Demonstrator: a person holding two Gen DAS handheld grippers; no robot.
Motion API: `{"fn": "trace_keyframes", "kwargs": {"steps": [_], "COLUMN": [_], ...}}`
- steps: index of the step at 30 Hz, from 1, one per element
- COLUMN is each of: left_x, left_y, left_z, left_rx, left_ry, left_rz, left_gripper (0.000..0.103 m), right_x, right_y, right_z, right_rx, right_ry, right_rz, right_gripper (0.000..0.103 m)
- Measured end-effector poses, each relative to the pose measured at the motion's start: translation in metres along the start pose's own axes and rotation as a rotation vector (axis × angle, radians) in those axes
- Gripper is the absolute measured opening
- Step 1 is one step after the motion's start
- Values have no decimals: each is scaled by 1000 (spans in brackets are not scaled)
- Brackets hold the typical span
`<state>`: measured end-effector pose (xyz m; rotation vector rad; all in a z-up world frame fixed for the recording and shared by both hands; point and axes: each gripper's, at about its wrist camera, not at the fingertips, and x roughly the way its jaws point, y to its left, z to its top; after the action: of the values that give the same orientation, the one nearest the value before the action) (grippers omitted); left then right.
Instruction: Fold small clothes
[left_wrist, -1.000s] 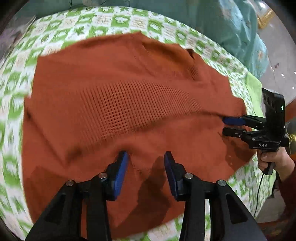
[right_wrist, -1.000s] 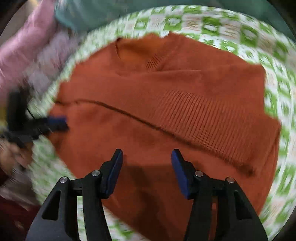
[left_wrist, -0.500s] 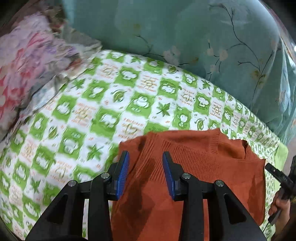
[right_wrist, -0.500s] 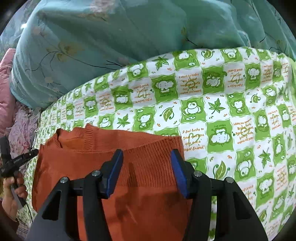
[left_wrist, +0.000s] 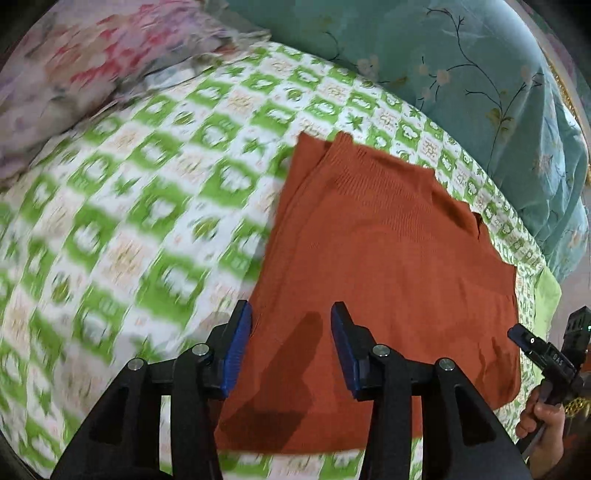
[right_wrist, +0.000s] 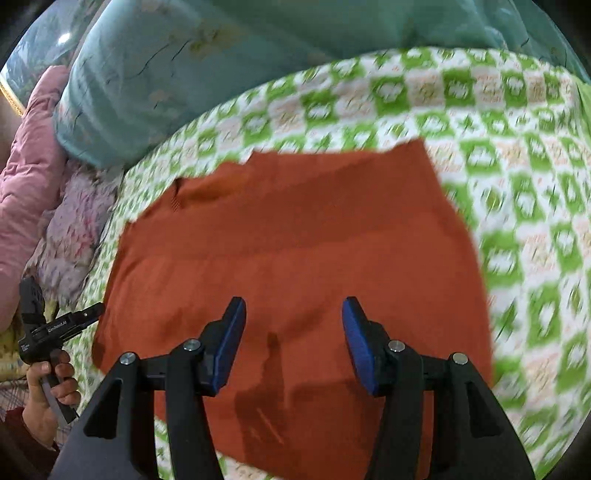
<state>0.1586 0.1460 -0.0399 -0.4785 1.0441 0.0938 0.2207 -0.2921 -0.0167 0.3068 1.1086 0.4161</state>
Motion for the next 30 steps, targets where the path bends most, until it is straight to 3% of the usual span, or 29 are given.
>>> {"fn": "trace_keyframes", "kwargs": {"steps": [9, 18, 25, 30], "left_x": [-31, -34, -18, 0], "left_y": [26, 28, 24, 41], "left_z": [-42, -75, -86, -80], "left_rx": [-74, -99, -175, -353], "left_ry": [20, 65, 94, 31], "left_rz": [-11, -39, -120, -224], "left_gripper": [54, 60, 64, 65], "right_x": [-6, -15, -23, -28], "right_y": [34, 47, 47, 44], "right_z": [-43, -69, -79, -83], "right_rx": [5, 9, 3, 5], "right_ry": [44, 68, 72, 73], "right_rz": [54, 56, 52, 48], "right_gripper": [56, 56, 56, 56]}}
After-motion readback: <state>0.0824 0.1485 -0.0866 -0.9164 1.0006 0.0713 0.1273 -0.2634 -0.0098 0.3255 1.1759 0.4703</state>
